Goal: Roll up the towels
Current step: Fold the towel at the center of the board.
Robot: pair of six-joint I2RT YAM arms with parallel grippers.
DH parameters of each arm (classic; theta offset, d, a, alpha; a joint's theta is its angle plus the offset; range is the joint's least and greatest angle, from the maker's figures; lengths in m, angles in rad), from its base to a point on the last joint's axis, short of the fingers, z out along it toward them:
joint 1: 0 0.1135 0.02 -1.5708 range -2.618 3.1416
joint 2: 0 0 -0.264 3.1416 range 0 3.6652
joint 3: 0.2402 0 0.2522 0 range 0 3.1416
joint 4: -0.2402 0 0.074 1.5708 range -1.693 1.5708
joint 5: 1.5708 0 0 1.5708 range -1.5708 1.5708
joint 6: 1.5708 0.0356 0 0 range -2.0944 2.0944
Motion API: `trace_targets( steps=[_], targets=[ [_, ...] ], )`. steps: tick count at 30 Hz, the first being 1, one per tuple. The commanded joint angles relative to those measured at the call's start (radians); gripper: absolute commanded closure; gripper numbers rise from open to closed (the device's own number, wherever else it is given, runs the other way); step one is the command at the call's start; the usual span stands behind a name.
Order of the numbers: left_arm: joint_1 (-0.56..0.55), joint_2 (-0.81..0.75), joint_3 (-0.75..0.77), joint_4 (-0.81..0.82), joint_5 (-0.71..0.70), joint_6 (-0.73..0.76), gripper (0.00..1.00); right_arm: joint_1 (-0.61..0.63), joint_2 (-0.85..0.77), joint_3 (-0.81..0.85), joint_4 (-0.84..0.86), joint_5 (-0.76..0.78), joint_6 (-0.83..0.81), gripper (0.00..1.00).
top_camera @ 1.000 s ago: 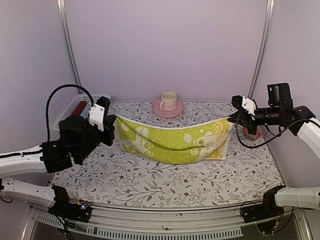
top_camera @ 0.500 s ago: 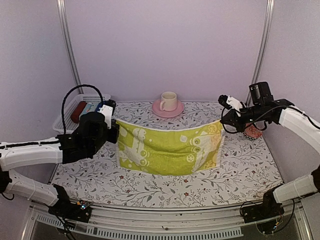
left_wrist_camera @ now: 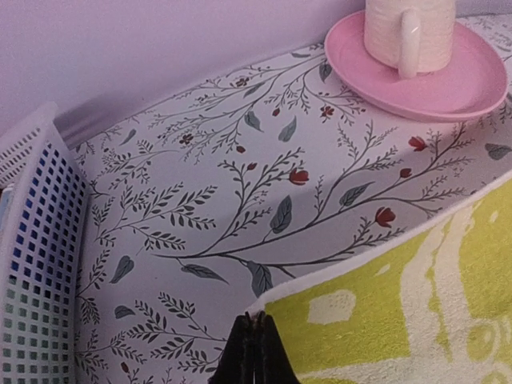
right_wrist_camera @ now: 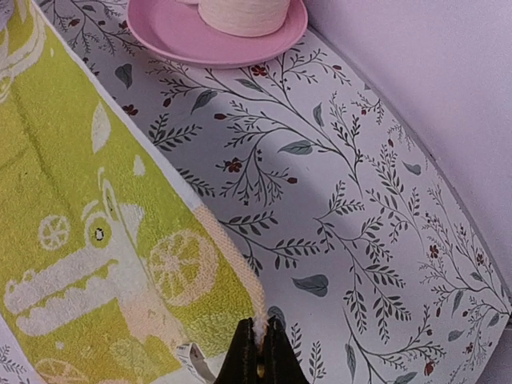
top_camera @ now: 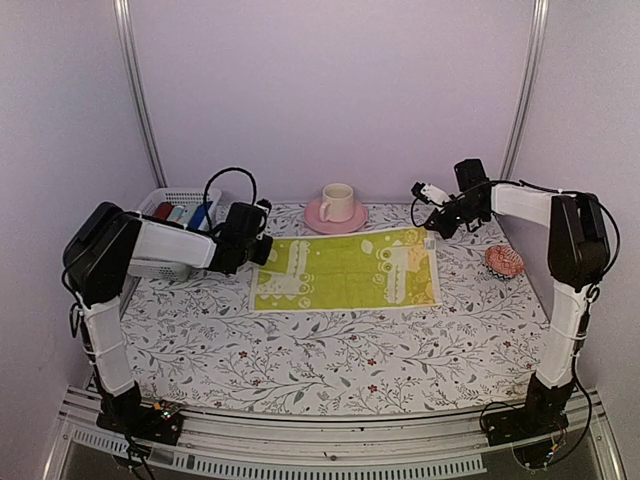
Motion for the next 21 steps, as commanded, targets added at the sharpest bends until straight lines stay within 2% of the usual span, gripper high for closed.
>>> trace_targets(
  steps=[1,6,12,16,21],
  targets=[
    [0.021,0.093,0.056,0.09,0.016,0.065,1.0,-0.001,0.085,0.069,0.044,0.007,-0.026,0.98],
    [0.02,0.095,0.038,0.134,0.032,0.076,1.0,-0.001,0.063,0.032,0.061,-0.013,-0.078,0.98],
    [0.02,-0.048,-0.104,0.234,0.108,0.08,1.0,-0.018,-0.048,-0.088,0.062,-0.082,-0.158,0.98],
    [0.009,-0.104,-0.161,0.222,0.146,0.074,1.0,-0.028,-0.12,-0.171,0.06,-0.127,-0.228,0.98],
    [-0.023,-0.152,-0.207,0.16,0.131,0.067,1.0,-0.029,-0.191,-0.258,0.043,-0.161,-0.293,0.98]
  ],
)
